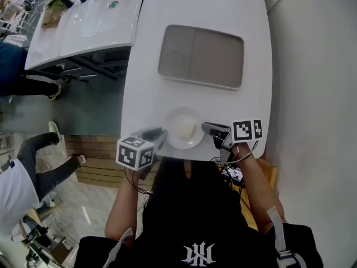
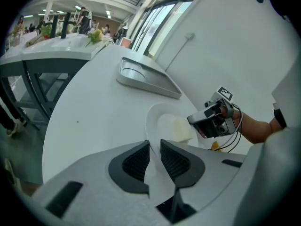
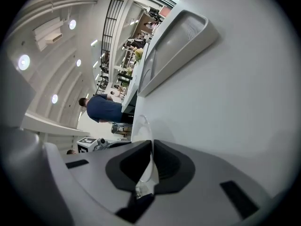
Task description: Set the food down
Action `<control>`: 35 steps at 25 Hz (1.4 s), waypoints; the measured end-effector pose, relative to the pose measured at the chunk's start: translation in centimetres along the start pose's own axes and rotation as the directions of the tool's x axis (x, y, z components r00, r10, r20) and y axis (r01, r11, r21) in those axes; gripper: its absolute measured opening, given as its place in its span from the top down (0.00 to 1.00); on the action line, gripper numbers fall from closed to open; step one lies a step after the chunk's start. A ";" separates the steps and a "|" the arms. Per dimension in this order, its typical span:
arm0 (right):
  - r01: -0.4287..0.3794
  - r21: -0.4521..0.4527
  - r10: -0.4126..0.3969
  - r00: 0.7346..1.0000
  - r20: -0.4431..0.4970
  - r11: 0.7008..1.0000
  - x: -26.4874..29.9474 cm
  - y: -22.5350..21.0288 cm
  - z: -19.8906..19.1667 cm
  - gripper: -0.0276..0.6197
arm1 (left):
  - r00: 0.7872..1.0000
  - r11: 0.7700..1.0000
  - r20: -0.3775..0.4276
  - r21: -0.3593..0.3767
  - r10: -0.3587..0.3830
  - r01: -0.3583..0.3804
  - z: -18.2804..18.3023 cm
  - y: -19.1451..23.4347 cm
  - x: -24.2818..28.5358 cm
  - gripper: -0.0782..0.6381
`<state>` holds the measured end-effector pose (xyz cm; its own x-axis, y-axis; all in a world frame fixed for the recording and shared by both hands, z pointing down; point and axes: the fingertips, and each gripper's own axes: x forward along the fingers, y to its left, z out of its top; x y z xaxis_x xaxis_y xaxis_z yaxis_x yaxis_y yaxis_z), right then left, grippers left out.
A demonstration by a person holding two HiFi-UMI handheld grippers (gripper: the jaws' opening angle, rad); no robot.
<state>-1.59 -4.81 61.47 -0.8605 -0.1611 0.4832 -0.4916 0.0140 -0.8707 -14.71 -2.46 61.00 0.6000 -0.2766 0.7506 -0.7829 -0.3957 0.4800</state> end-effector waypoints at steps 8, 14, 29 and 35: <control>-0.033 0.000 0.032 0.994 0.104 0.999 -3.3 1.3 4.9 0.93 | 0.999 0.994 0.046 0.106 -0.025 0.020 6.2 -1.7 0.7 0.79; -0.016 -0.015 0.019 0.983 0.180 1.000 -5.7 1.4 9.4 0.93 | 0.997 0.987 0.070 0.159 -0.040 0.028 11.0 -2.8 1.9 0.79; -0.008 0.027 0.000 0.955 0.296 1.000 -8.7 -0.5 19.0 0.93 | 0.997 0.968 0.055 0.249 -0.050 0.035 21.4 -2.9 6.6 0.79; 0.027 0.030 -0.035 0.952 0.303 0.999 -8.1 -2.2 23.1 0.93 | 0.998 0.964 0.044 0.265 -0.040 0.027 24.8 -1.5 9.3 0.79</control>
<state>9.58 -26.34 57.32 -0.7618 -0.4529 0.4632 -0.5108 -0.0199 -0.8595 -3.94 -26.17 55.99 0.6374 -0.2990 0.7101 -0.6952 -0.6205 0.3627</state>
